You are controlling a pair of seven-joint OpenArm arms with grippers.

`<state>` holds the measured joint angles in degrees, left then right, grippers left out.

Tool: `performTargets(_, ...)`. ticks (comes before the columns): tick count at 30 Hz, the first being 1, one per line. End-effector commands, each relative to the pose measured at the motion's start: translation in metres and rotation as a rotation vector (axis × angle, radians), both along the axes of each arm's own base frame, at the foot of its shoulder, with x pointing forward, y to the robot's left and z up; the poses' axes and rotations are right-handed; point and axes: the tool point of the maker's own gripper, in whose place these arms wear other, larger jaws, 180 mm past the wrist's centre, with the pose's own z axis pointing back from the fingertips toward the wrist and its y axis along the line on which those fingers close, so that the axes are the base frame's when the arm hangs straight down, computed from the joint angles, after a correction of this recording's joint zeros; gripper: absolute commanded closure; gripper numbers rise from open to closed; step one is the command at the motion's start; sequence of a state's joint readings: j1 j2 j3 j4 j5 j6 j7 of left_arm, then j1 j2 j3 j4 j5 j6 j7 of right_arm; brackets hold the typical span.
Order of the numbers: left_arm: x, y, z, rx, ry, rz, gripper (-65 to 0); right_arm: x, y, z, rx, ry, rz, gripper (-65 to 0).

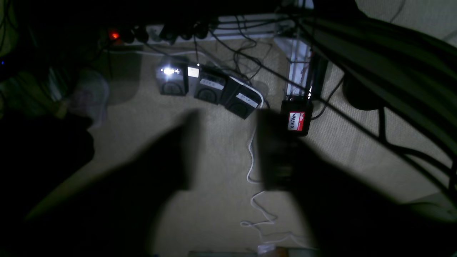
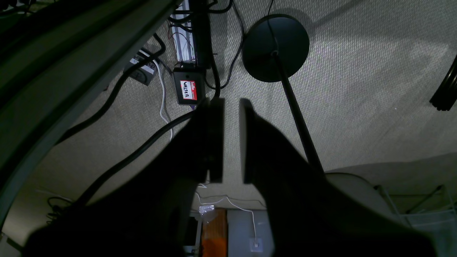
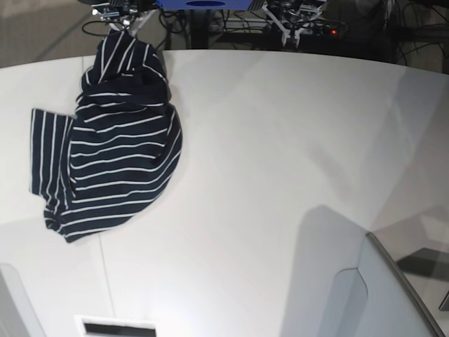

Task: Layout the t-shirt on the table in an organized manner, then fold the t-shirt properly

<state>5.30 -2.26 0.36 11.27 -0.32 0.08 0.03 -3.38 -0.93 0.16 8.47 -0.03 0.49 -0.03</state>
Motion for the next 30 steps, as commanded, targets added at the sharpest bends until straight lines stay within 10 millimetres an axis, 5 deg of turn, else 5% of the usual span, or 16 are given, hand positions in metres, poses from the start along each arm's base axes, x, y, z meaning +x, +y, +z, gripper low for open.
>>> performTargets(1, -0.008, 0.001, 0.000, 0.005, 0.011, -0.008, -40.2, -0.001, -0.003, 0.000, -0.006, 0.002, -0.004, -7.7)
performTargets(3, -0.010, 0.000, 0.000, 0.002, 0.015, -0.013, -46.4, -0.001, -0.004, 0.000, -0.008, 0.002, -0.004, -7.8)
performTargets(6, -0.012, 0.001, 0.000, 0.004, 0.015, 0.000, -38.7, -0.001, -0.004, 0.000, -0.009, 0.002, -0.004, -8.0)
performTargets(8, -0.013, 0.001, 0.000, 0.004, 0.018, 0.004, -27.5, -0.001, -0.004, 0.000, -0.011, 0.001, -0.004, -8.0)
performTargets(11, -0.014, 0.003, 0.000, 0.006, 0.021, 0.005, 0.0, -0.001, -0.004, 0.000, -0.011, 0.001, -0.004, -8.0)
performTargets(30, -0.023, 0.003, 0.001, 0.006, 0.033, -0.009, 0.0, -0.027, 0.000, 0.000, -0.002, 0.043, -0.003, -7.2)
